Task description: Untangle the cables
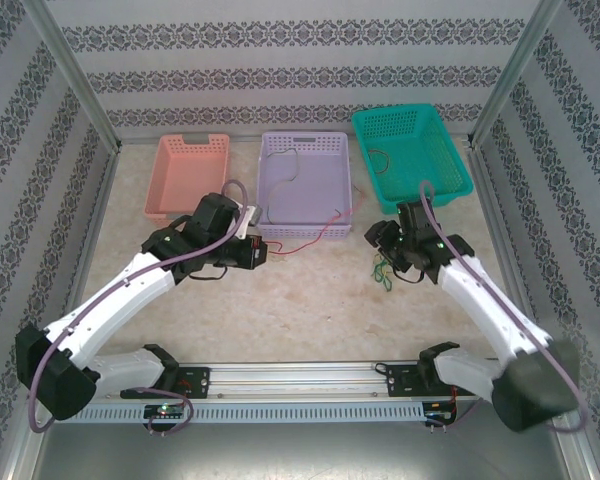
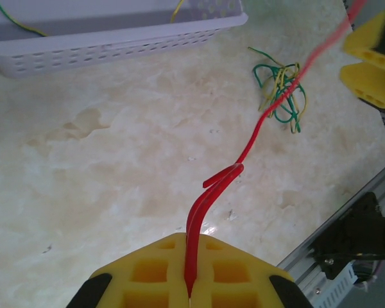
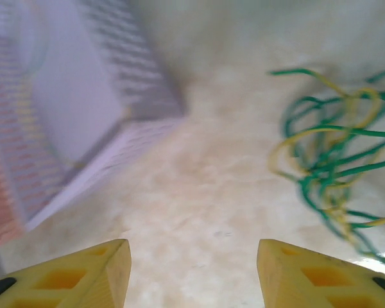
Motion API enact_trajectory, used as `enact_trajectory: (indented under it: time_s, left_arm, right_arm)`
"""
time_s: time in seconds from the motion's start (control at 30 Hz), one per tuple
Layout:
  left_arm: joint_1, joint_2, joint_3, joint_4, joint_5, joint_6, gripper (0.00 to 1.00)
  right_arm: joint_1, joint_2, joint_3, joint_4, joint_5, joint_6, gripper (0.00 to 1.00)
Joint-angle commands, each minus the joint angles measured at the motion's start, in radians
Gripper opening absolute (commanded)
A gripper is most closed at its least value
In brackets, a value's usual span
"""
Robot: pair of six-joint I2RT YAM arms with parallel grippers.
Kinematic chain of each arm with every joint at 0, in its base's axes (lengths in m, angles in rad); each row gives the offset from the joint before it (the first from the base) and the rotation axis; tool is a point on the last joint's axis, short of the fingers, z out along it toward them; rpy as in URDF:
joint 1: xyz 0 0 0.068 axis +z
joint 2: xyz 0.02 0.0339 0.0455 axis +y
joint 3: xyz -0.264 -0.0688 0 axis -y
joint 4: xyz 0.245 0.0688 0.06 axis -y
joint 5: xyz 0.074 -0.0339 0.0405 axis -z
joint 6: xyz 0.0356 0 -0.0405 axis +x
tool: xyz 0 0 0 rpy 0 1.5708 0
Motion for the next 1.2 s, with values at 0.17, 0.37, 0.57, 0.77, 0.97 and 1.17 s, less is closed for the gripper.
enact_trajectory:
  time_s: [0.17, 0.37, 0.57, 0.77, 0.97, 1.17]
  left_arm:
    - [0.009, 0.09, 0.093, 0.112, 0.027, -0.095, 0.0]
    - [0.01, 0.138, 0.1, 0.197, 0.084, -0.172, 0.0]
    - [0.009, 0.158, 0.094, 0.249, 0.118, -0.209, 0.0]
    - [0.007, 0.155, 0.077, 0.279, 0.133, -0.236, 0.0]
    - [0.007, 0.154, 0.065, 0.301, 0.13, -0.256, 0.0]
    - [0.008, 0.151, 0.067, 0.306, 0.119, -0.266, 0.0]
  right_arm:
    - [0.248, -0.204, -0.051, 0.06, 0.27, 0.157, 0.63]
    - [0.315, -0.051, -0.022, 0.272, 0.168, 0.139, 0.73]
    - [0.313, 0.129, 0.011, 0.443, 0.114, 0.261, 0.72]
    - [0.3, 0.259, 0.07, 0.564, 0.071, 0.324, 0.64]
    - [0.301, 0.302, 0.091, 0.575, 0.038, 0.357, 0.54]
    - [0.301, 0.301, 0.066, 0.579, 0.022, 0.388, 0.34]
